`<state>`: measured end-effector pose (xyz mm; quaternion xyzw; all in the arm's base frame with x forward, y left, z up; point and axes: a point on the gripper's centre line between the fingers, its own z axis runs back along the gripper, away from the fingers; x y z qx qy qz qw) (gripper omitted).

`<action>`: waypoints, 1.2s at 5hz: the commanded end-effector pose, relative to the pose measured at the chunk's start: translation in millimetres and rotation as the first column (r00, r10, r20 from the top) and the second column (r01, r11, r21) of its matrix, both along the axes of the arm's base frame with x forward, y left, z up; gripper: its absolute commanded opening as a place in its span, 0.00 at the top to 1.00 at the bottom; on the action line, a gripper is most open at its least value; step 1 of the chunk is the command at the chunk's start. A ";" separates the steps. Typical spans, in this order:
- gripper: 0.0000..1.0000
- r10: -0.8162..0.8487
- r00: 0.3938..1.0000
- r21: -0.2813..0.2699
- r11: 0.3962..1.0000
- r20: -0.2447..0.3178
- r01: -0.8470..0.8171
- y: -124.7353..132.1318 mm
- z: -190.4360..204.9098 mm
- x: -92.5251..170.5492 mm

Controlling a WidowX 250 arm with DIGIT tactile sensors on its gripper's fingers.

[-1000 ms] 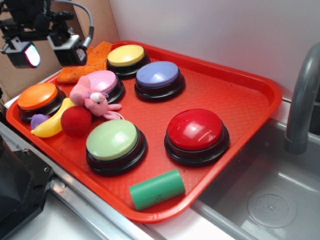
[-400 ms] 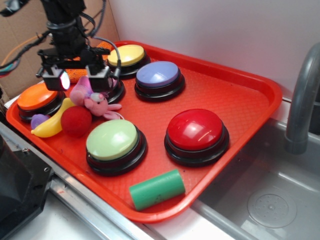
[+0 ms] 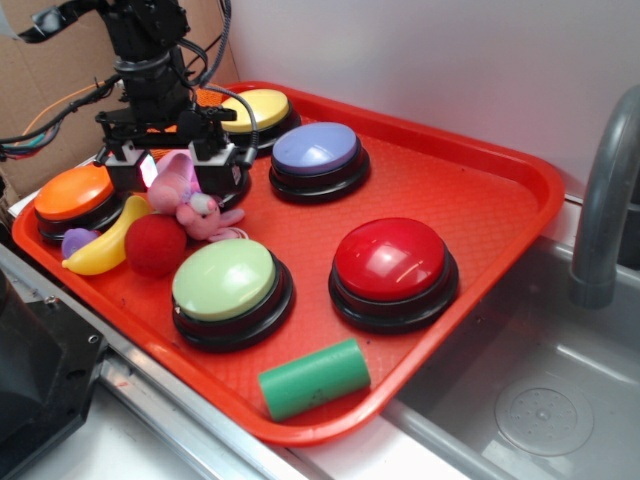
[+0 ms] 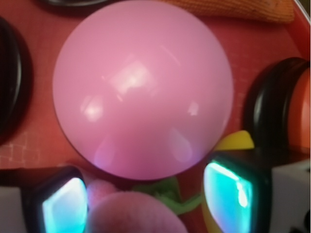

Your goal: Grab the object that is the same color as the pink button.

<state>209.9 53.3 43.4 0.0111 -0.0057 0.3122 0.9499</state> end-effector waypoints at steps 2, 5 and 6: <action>1.00 -0.012 0.997 0.003 1.000 0.074 0.012 -12.2 18.9 -20.0; 1.00 -0.049 0.995 0.006 0.999 0.084 0.048 -14.3 30.8 -25.5; 1.00 -0.116 0.990 0.030 0.993 0.082 0.114 -18.1 60.8 -15.2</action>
